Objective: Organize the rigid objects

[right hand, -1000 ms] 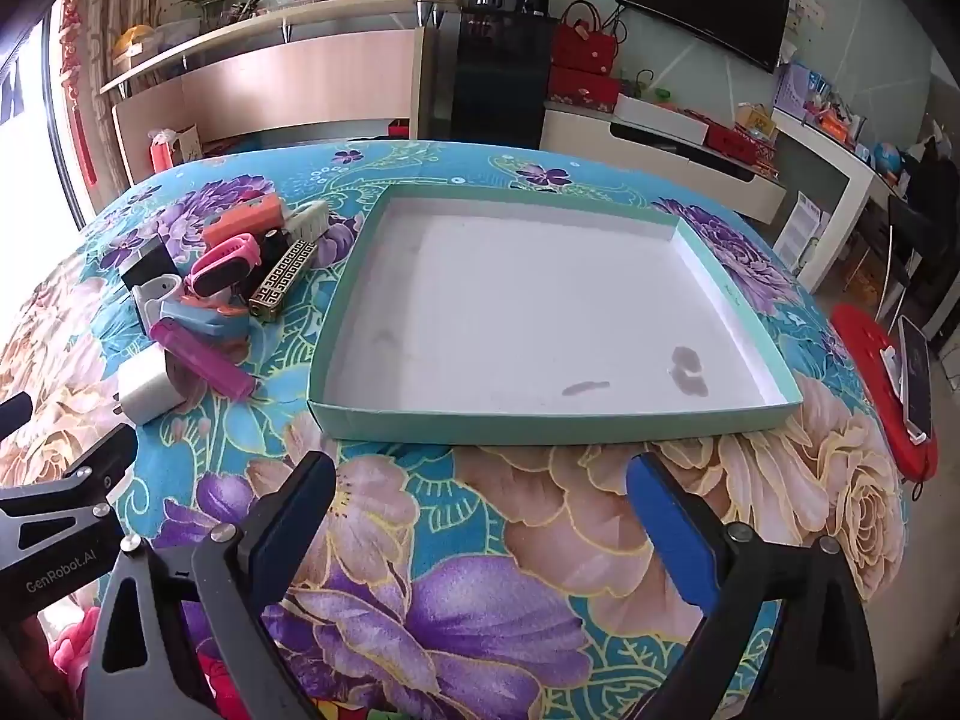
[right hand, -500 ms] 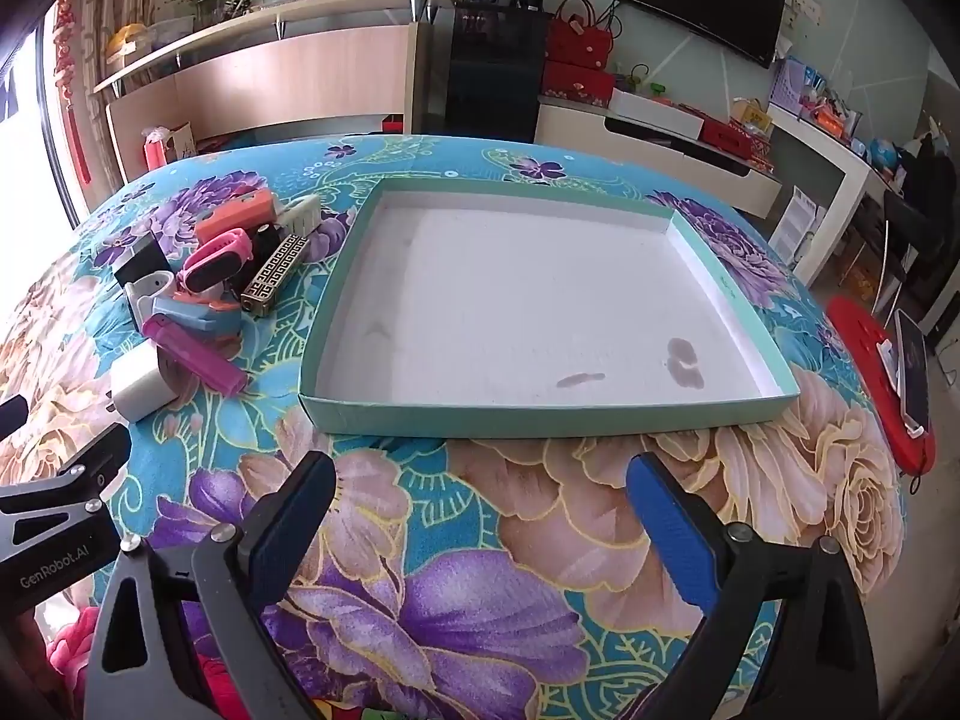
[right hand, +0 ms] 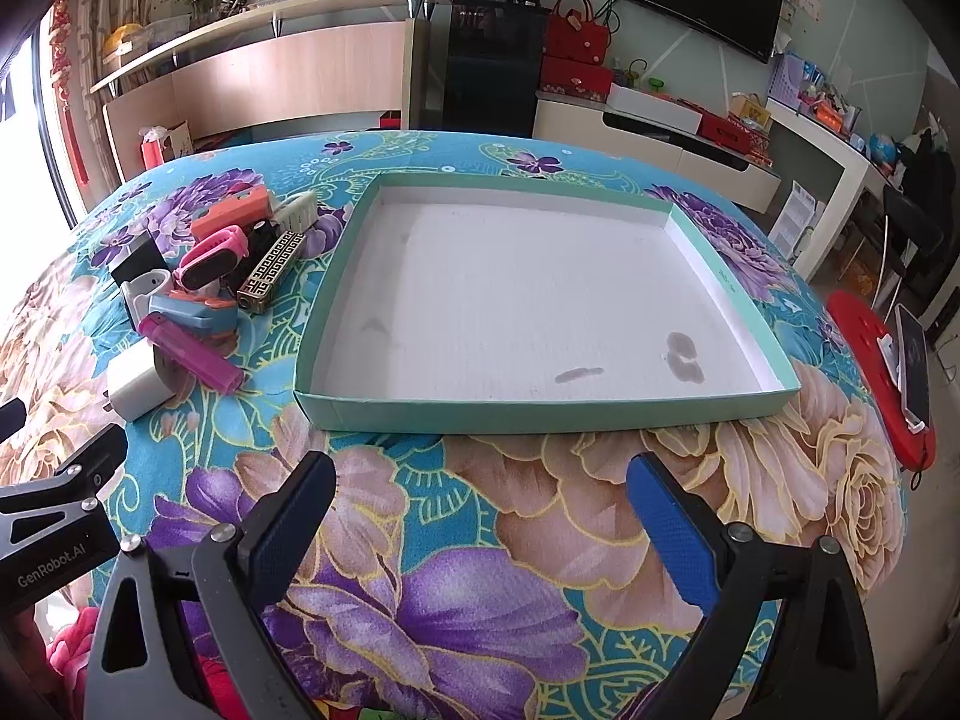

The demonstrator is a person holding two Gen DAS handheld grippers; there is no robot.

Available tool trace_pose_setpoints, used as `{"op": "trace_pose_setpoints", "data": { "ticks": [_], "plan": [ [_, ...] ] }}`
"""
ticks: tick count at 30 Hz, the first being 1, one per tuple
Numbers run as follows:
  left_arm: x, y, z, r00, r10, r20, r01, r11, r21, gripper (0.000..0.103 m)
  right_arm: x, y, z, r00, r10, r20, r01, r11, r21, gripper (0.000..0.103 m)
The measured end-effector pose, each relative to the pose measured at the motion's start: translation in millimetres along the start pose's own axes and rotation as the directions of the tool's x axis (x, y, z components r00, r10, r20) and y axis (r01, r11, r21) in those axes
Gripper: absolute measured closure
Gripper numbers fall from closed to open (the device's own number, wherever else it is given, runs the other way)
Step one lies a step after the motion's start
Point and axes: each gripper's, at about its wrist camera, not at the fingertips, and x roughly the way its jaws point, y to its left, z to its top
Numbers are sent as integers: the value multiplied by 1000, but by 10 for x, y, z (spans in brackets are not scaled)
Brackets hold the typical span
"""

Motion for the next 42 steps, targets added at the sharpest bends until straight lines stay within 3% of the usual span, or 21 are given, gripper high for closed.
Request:
{"op": "trace_pose_setpoints", "data": {
  "ticks": [42],
  "plan": [
    [34, -1, -38, 1000, 1, -11, -1, 1000, 1, 0, 47, -29, -8, 1000, 3, -18, -2, 1000, 19, 5]
  ]
}}
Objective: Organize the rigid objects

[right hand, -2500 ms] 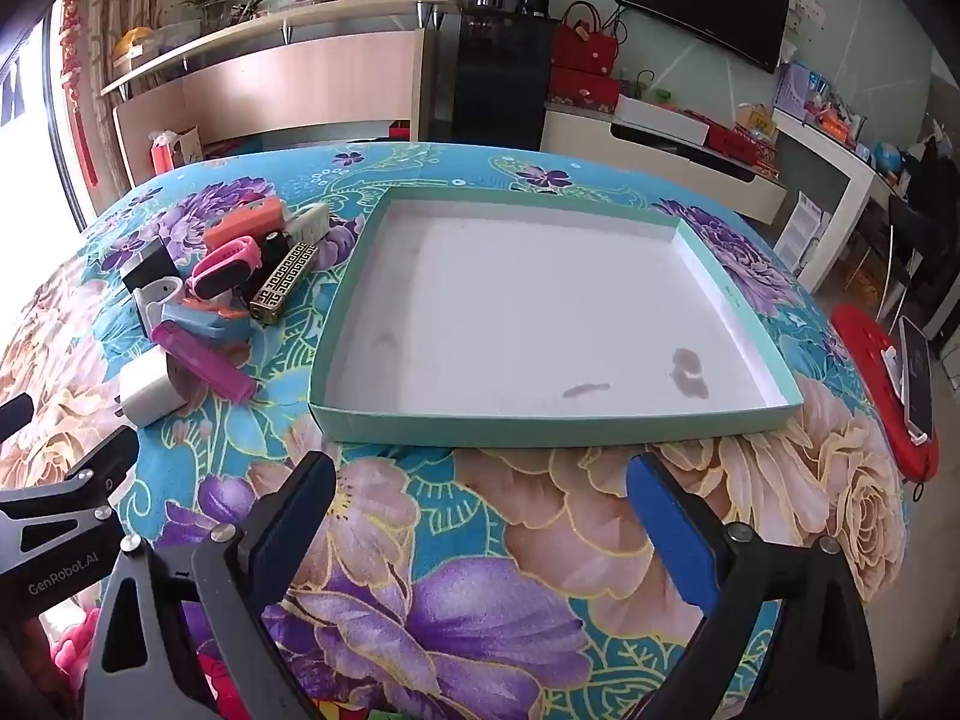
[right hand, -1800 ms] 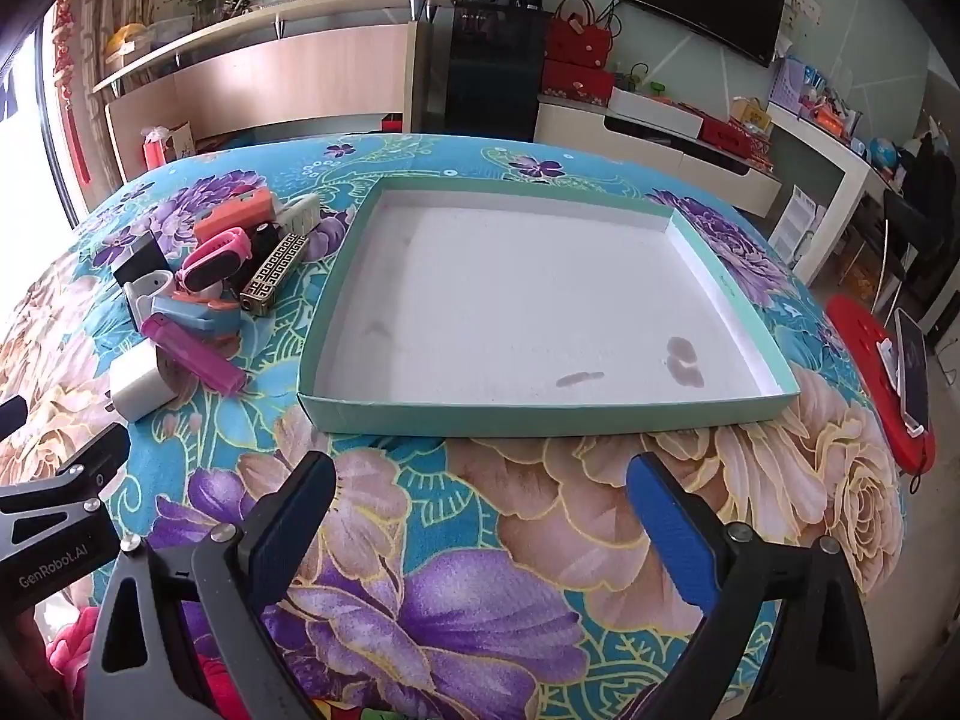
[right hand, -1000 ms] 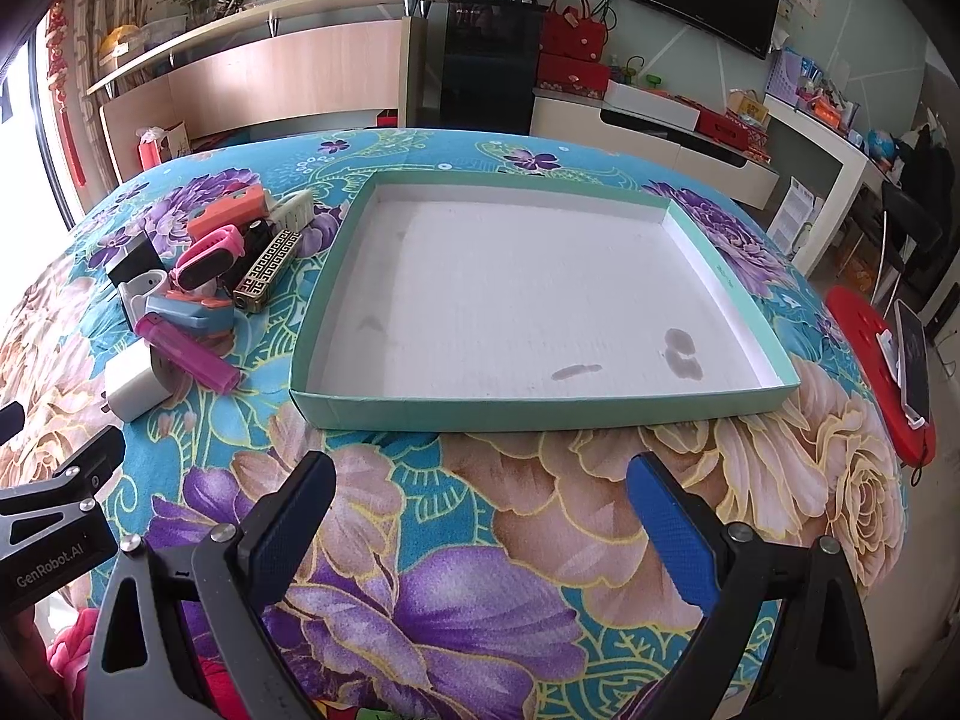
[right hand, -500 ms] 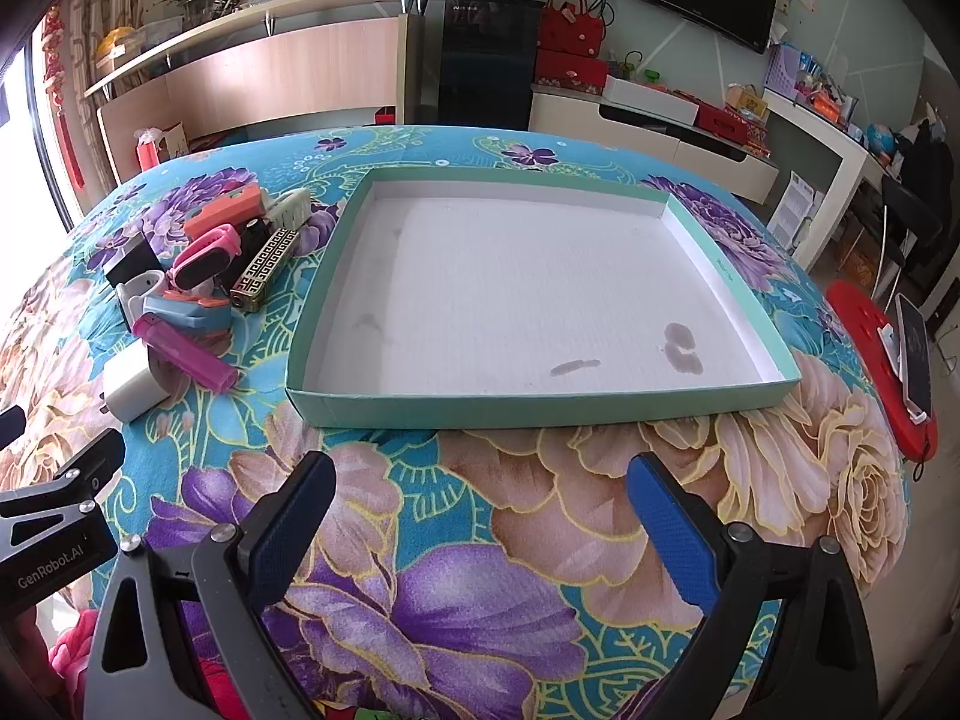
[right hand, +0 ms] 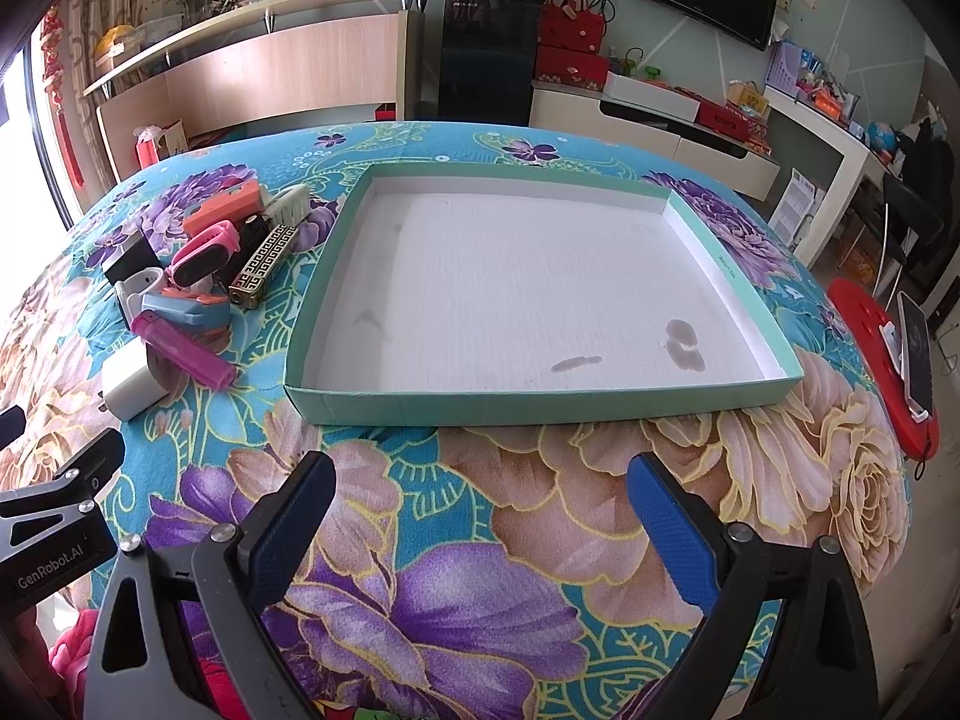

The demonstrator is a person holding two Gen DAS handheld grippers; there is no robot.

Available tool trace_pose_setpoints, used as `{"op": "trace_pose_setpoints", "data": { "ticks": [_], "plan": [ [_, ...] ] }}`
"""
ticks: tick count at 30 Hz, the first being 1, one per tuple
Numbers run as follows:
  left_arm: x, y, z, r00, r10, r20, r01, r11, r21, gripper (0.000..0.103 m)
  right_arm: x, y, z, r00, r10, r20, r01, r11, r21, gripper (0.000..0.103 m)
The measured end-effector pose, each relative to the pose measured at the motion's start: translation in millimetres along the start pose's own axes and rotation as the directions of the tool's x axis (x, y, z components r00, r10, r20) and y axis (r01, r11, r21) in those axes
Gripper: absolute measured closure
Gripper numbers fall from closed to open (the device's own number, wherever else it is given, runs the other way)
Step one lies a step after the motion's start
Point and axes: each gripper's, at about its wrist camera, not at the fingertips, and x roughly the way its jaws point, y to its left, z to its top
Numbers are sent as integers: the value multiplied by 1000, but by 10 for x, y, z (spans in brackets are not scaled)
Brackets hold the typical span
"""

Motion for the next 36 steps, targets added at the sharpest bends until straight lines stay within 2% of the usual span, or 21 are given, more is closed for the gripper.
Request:
{"op": "trace_pose_setpoints", "data": {
  "ticks": [19, 26, 31, 34, 36],
  "plan": [
    [11, 15, -11, 1000, 0, -2, 0, 1000, -12, 0, -1, -3, 2, 1000, 1, 1, -1, 1000, 0, 5],
    [57, 195, 85, 996, -79, -32, 76, 993, -95, 0, -148, 76, 60, 998, 21, 61, -19, 999, -40, 5],
    [151, 171, 186, 993, -108, -53, 103, 991, -84, 4, -176, 256, 190, 994, 89, 68, -84, 994, -77, 5],
    [228, 161, 248, 989, -130, -65, 124, 988, -88, 12, -131, 361, 259, 991, 117, 59, -112, 990, -87, 5],
    [281, 145, 287, 987, -142, -72, 135, 987, -89, 13, -108, 413, 299, 989, 135, 60, -129, 987, -91, 5]
  ]
}}
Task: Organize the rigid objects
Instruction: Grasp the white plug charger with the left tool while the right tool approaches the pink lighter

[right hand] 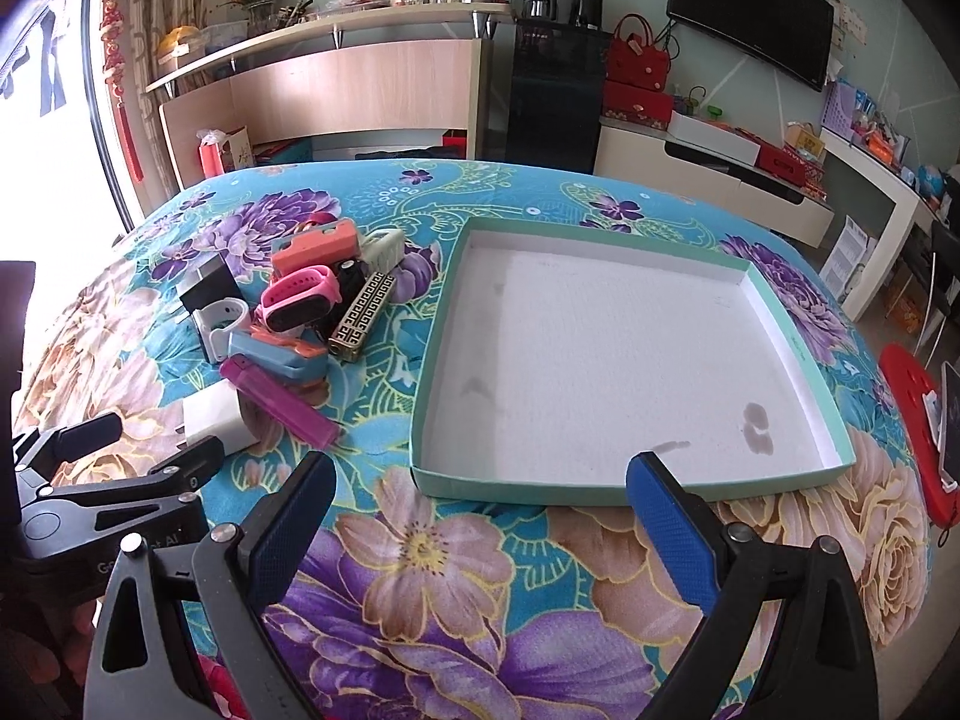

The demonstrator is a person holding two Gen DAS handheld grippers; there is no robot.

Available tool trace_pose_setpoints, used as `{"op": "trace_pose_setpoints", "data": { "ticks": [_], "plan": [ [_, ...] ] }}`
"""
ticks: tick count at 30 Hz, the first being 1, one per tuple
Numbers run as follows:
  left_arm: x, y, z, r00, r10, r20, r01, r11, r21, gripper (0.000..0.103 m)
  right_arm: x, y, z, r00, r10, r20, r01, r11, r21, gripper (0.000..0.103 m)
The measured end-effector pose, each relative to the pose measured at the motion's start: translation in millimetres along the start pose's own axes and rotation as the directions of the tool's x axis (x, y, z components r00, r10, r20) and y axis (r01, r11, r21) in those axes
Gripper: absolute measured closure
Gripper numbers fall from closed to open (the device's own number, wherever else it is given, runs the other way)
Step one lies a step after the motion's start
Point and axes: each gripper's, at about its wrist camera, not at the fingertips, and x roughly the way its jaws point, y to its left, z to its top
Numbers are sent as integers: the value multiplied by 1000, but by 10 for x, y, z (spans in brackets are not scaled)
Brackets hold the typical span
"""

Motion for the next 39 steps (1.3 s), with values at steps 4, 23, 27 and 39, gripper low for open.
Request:
{"op": "trace_pose_setpoints", "data": {
  "ticks": [4, 23, 27, 39],
  "plan": [
    [67, -50, 69, 1000, -26, 5, 26, 1000, 10, 14, 80, 32, 72, 999, 33, -4, -33, 999, 0, 5],
    [178, -43, 129, 992, -128, -20, 128, 992, 10, 41, 317, 209, 259, 992, 124, -18, -124, 992, 1, 5],
    [146, 70, 118, 995, -99, -7, 99, 995, -15, 41, 370, 253, 286, 990, 139, -27, -139, 990, -3, 5],
    [141, 473, 96, 998, 61, -9, -62, 998, -34, 41, 531, 575, 316, 974, 217, -67, -221, 973, -61, 5]
  ]
}}
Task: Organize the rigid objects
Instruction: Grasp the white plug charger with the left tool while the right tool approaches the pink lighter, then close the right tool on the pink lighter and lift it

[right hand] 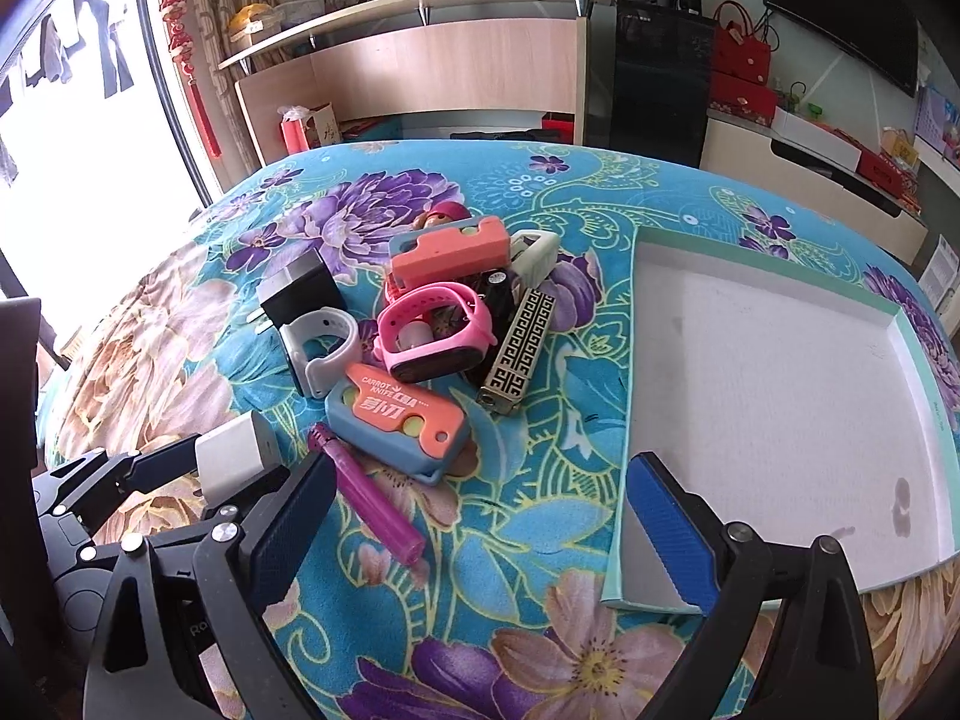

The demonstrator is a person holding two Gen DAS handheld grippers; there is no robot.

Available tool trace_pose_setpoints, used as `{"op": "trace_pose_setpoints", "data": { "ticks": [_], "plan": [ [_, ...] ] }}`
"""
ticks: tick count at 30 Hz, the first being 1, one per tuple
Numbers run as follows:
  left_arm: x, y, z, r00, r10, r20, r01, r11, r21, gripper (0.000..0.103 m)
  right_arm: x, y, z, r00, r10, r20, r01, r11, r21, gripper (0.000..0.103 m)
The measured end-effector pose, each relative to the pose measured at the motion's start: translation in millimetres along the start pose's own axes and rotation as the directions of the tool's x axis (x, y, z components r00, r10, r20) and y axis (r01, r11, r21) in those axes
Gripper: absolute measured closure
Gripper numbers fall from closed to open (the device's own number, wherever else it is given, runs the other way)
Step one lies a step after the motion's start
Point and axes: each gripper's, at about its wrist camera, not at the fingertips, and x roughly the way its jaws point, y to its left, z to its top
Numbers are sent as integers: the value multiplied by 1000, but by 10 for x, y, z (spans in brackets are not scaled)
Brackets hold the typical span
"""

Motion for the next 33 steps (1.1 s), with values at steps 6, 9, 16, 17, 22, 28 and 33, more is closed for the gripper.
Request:
{"op": "trace_pose_setpoints", "data": {
  "ticks": [6, 9, 16, 17, 22, 28, 33],
  "plan": [
    [33, 309, 8, 999, 34, -3, -34, 997, -71, 41, 123, 118, -22, 999, 13, -31, -14, 999, -31, 6],
    [38, 373, -2, 999, 44, -2, -44, 996, -82, 41, 182, 201, -52, 999, 20, -50, -23, 998, -60, 6],
    [62, 398, -21, 999, 38, 0, -38, 996, -86, 41, 330, 384, -68, 997, 22, -79, -30, 994, -107, 21],
    [62, 398, -23, 999, 38, 0, -38, 995, -88, 41, 365, 401, -75, 996, 17, -91, -28, 993, -111, 24],
    [114, 396, -46, 999, 47, -11, -48, 995, -82, 41, 476, 450, -123, 993, -11, -114, -4, 992, -127, 24],
    [156, 380, -66, 998, 63, -16, -64, 995, -74, 40, 487, 450, -120, 995, -14, -102, 3, 994, -114, 34],
    [176, 377, -80, 997, 73, -11, -74, 994, -78, 40, 460, 499, -140, 996, -5, -84, -5, 992, -127, 48]
  ]
}}
